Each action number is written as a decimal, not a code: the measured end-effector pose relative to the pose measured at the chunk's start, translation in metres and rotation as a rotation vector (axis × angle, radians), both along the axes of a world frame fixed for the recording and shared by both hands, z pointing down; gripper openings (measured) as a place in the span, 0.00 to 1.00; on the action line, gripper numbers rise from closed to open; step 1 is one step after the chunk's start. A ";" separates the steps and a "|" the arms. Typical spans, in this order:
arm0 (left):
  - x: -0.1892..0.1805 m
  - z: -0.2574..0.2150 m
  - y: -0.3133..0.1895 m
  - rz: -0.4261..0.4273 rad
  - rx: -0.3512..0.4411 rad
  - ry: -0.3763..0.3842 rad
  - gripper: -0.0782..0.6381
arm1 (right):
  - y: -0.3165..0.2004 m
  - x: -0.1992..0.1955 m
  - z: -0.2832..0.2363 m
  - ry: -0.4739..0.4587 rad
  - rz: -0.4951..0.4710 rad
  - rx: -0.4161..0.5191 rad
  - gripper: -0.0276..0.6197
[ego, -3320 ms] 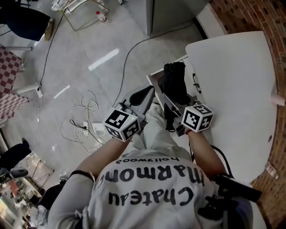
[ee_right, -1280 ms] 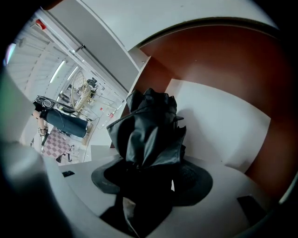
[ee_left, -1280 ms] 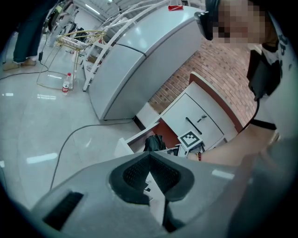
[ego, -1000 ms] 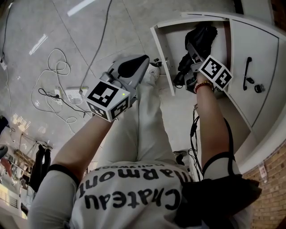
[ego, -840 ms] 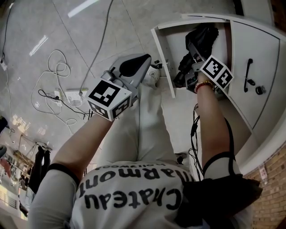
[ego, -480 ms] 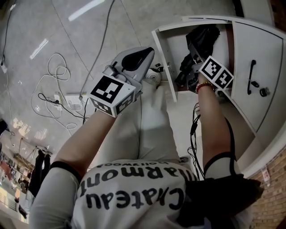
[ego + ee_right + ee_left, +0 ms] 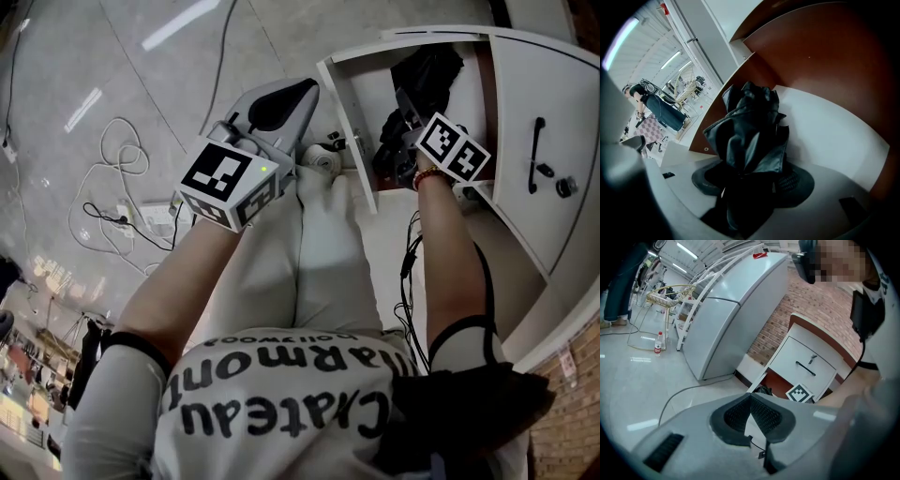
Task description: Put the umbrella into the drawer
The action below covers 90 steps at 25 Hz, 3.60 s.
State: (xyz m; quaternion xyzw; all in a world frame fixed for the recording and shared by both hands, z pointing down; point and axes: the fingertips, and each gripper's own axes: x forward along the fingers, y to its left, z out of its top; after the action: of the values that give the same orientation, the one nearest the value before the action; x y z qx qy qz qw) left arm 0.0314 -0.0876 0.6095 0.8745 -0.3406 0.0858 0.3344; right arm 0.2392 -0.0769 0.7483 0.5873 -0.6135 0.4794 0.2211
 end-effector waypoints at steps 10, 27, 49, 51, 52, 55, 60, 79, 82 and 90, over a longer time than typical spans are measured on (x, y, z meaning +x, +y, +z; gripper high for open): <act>0.006 0.007 -0.002 0.010 0.006 -0.010 0.13 | 0.007 0.003 0.013 -0.022 -0.029 0.035 0.44; 0.014 0.004 0.003 0.005 -0.005 -0.078 0.13 | 0.011 0.001 0.017 0.038 -0.066 -0.002 0.44; -0.006 -0.010 0.003 -0.047 -0.017 0.006 0.13 | 0.015 -0.003 0.026 0.191 -0.101 -0.155 0.45; -0.016 -0.013 0.011 -0.069 -0.041 0.011 0.13 | 0.019 -0.005 0.028 0.175 -0.091 -0.189 0.45; -0.021 -0.015 0.015 -0.075 -0.054 0.010 0.13 | 0.020 -0.006 0.028 0.169 -0.081 -0.201 0.45; -0.032 -0.014 0.028 -0.072 -0.104 -0.030 0.13 | 0.021 -0.007 0.028 0.172 -0.077 -0.218 0.45; -0.039 -0.017 0.047 -0.073 -0.144 -0.019 0.13 | 0.023 -0.006 0.028 0.155 -0.078 -0.235 0.45; -0.056 -0.108 0.021 -0.147 -0.067 -0.001 0.13 | 0.017 -0.013 -0.026 0.123 -0.055 -0.271 0.51; -0.051 -0.133 0.019 -0.150 -0.061 0.007 0.13 | 0.011 -0.017 -0.056 0.109 -0.052 -0.265 0.51; -0.040 -0.221 -0.008 -0.111 0.054 0.022 0.13 | -0.005 -0.049 -0.153 -0.002 -0.086 -0.175 0.49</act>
State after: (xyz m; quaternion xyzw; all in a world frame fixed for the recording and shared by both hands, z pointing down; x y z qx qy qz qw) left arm -0.0086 -0.0955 0.3882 0.8638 -0.3872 0.0485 0.3186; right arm 0.1903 -0.0816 0.5951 0.5384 -0.5941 0.5218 0.2911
